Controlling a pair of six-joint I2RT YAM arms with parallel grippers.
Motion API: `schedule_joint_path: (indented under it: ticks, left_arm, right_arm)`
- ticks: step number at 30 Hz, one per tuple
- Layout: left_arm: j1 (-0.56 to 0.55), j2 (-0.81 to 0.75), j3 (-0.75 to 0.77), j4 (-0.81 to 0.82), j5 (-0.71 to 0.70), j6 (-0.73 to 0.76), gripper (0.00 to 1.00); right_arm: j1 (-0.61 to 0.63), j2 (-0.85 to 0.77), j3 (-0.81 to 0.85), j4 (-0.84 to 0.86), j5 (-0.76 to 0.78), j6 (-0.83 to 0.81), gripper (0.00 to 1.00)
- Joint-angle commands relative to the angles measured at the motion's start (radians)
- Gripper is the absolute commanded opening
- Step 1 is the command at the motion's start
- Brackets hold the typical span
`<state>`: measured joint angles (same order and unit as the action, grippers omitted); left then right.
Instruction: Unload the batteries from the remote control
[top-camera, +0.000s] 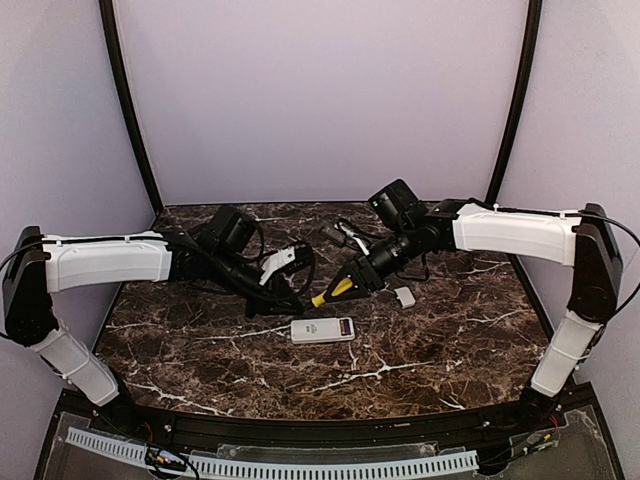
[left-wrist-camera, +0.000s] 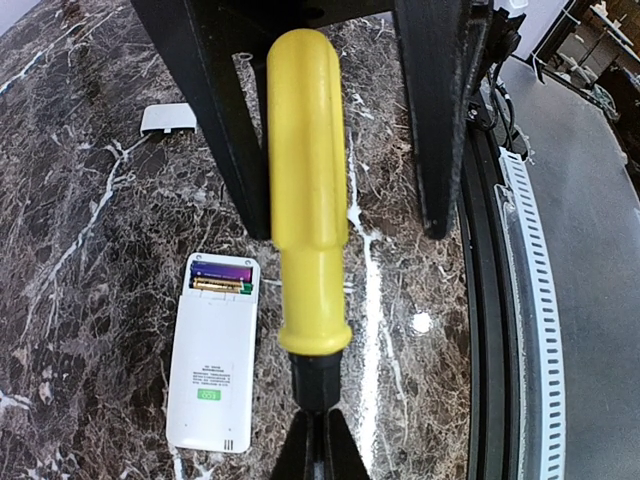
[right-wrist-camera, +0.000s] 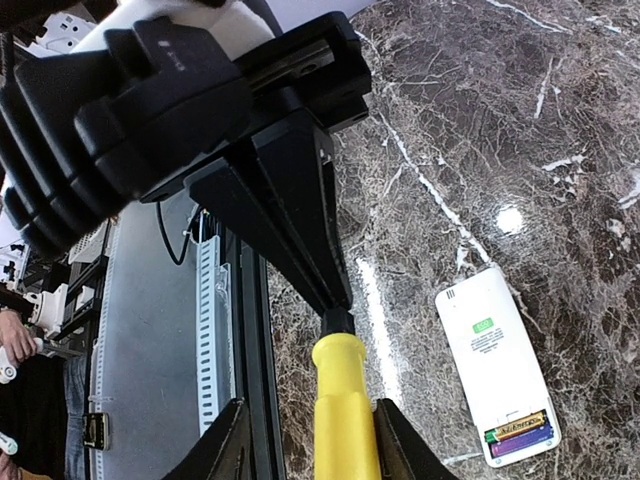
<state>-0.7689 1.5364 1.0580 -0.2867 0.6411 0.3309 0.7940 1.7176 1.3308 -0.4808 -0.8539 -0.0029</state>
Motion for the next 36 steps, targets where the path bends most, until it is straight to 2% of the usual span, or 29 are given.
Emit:
schedule_joint_path:
  ticks: [1, 22, 25, 30, 36]
  left_arm:
    - [-0.004, -0.048, 0.009, 0.009, -0.004, -0.009, 0.0]
    - [-0.004, -0.047, -0.004, 0.03, -0.015, -0.019, 0.0]
    - [-0.004, -0.048, -0.004, 0.03, -0.015, -0.018, 0.01]
    - [-0.004, -0.047, -0.005, 0.029, -0.016, -0.017, 0.0]
    - [-0.004, -0.048, -0.005, 0.028, -0.018, -0.017, 0.0]
  right_arm:
    - [0.018, 0.012, 0.031, -0.017, 0.004, -0.014, 0.39]
    - [0.025, 0.004, 0.029, 0.001, 0.021, -0.006, 0.24]
    - [0.025, 0.003, 0.027, 0.004, 0.021, -0.004, 0.24]
    - [0.025, -0.004, 0.025, 0.011, 0.026, 0.001, 0.29]
    - [0.025, -0.013, 0.016, 0.022, 0.038, 0.002, 0.3]
